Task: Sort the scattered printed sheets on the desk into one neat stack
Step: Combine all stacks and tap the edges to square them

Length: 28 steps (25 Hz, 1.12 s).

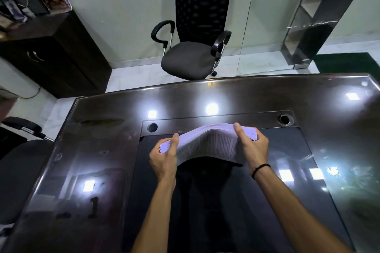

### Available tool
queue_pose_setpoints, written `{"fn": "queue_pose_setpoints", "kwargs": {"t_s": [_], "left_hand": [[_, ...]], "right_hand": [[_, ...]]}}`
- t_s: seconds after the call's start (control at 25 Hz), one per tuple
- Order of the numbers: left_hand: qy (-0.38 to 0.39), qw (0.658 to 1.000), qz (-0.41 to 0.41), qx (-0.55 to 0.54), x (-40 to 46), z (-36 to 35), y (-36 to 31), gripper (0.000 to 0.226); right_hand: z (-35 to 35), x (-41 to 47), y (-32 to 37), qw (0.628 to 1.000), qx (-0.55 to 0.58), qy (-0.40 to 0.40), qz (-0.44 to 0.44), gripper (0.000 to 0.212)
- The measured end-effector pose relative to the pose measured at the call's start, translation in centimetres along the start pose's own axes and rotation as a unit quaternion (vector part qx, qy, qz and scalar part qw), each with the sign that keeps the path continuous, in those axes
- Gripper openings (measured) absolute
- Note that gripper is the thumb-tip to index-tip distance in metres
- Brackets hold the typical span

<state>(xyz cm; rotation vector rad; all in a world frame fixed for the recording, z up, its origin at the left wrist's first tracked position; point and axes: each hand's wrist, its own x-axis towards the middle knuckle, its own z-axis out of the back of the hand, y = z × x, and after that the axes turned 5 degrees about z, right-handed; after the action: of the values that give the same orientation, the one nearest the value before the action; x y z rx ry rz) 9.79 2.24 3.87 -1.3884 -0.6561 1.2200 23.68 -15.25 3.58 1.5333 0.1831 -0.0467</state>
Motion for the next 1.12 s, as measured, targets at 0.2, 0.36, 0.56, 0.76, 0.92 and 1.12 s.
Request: {"fn": "queue_pose_setpoints", "kwargs": {"t_s": [0.2, 0.36, 0.56, 0.76, 0.92, 1.12], "left_hand": [[0.148, 0.985, -0.073, 0.047, 1.1, 2.4, 0.9, 0.063], [0.257, 0.948, -0.116, 0.148, 2.7, 4.7, 1.6, 0.081], [0.29, 0.926, -0.096, 0.222, 6.2, 5.8, 2.0, 0.061], [0.321, 0.907, -0.083, 0.258, 9.3, 5.2, 1.9, 0.05], [0.31, 0.919, -0.08, 0.232, 10.8, 3.8, 1.6, 0.022], [0.314, 0.939, 0.03, 0.134, 12.2, 2.3, -2.1, 0.02]], "right_hand": [[2.1, 0.4, -0.8, 0.992, -0.02, 0.12, 0.023, 0.049], [3.6, 1.3, -1.4, 0.975, -0.052, 0.21, 0.044, 0.056], [4.4, 4.0, -1.7, 0.949, -0.153, 0.27, 0.063, 0.058], [4.8, 7.0, -2.2, 0.926, -0.169, 0.335, 0.04, 0.048], [3.4, 8.7, -1.2, 0.929, -0.15, 0.339, 0.002, 0.023], [2.5, 12.3, 0.9, 0.91, -0.11, 0.39, -0.091, 0.025]]}}
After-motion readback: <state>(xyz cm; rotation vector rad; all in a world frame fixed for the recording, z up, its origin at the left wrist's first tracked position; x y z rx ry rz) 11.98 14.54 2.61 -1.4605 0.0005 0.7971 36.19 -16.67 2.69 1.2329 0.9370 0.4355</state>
